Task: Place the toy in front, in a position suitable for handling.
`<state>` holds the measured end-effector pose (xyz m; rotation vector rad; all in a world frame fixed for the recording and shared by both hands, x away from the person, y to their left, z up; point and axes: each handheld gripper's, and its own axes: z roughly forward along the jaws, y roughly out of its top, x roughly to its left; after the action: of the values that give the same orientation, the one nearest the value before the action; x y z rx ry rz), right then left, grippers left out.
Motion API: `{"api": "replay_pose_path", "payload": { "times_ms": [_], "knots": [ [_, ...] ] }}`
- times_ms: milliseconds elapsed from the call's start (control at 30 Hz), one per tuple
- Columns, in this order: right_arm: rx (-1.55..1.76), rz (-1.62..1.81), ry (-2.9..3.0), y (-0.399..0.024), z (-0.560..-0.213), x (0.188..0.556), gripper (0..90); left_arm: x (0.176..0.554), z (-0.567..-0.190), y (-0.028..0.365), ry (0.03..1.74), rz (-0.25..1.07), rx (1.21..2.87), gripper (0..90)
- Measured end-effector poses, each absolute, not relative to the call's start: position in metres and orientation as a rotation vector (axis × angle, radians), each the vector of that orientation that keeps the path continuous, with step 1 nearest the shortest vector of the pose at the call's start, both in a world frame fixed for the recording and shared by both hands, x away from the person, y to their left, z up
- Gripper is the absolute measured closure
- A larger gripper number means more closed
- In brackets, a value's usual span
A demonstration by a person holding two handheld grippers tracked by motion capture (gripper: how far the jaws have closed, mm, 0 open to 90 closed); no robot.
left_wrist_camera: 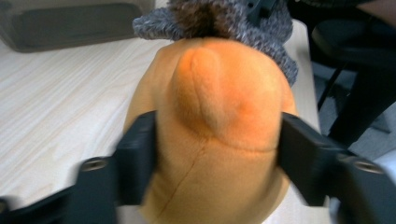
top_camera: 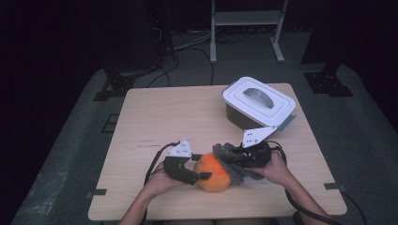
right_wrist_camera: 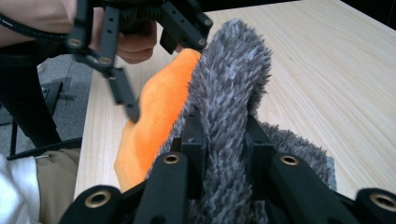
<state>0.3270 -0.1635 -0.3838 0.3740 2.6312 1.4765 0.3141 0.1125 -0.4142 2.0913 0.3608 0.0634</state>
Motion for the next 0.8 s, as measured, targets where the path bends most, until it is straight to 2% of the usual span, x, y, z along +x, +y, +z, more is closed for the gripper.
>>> {"api": "replay_pose_path", "payload": {
  "times_ms": [33,100,333,500,600,800],
  "knots": [
    [0.387,1.491,2.628,-0.168,-0.385,0.327,74.2,0.314,-0.414,0.113,0.356,0.067,2.086,44.0],
    [0.405,1.498,2.624,-0.176,-0.386,0.328,74.1,0.315,-0.415,0.114,0.36,0.064,2.079,46.4],
    [0.462,1.45,2.635,-0.188,-0.388,0.326,73.9,0.316,-0.414,0.112,0.372,0.057,2.069,46.2],
    [0.303,1.437,2.653,-0.161,-0.371,0.322,73.8,0.315,-0.414,0.113,0.36,0.071,2.072,46.3],
    [0.314,1.446,2.658,-0.162,-0.371,0.324,73.9,0.316,-0.413,0.12,0.367,0.076,2.066,46.7],
    [0.443,1.423,2.651,-0.179,-0.381,0.334,73.7,0.318,-0.405,0.125,0.391,0.149,2.054,47.7]
  ]
}}
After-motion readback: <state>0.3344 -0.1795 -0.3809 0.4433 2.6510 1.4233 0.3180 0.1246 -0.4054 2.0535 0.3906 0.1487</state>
